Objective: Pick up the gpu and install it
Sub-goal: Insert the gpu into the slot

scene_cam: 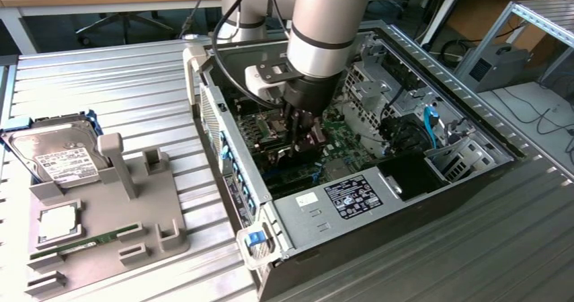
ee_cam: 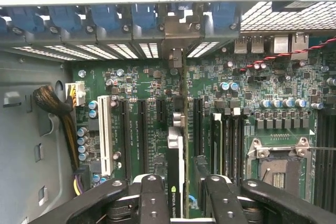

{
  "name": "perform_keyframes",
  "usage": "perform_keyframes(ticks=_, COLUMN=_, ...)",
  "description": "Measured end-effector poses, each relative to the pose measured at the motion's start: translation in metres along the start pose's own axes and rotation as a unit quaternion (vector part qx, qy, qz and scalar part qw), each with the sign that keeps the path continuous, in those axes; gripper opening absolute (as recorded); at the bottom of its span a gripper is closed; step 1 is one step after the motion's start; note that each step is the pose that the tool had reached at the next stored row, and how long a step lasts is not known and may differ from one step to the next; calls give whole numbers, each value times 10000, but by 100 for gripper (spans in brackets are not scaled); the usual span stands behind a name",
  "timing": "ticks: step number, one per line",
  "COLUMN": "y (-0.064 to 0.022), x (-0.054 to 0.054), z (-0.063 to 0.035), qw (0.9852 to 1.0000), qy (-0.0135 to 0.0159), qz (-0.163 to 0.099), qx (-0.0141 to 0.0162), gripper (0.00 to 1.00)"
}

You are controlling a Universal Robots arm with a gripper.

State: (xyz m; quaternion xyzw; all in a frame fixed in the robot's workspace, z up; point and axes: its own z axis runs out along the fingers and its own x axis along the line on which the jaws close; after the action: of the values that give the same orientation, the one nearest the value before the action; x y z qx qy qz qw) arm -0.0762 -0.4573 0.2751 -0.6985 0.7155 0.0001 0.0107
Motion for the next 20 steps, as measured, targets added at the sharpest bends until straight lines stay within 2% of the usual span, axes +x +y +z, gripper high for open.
perform_keyframes(ticks=8, y=12, x=-13, z=63, qw=10000, qy=1, qz=0, qx=0, gripper=35)
perform_keyframes(ticks=20, y=13, x=-15, z=79, qw=10000, qy=1, qz=0, qx=-1, gripper=35)
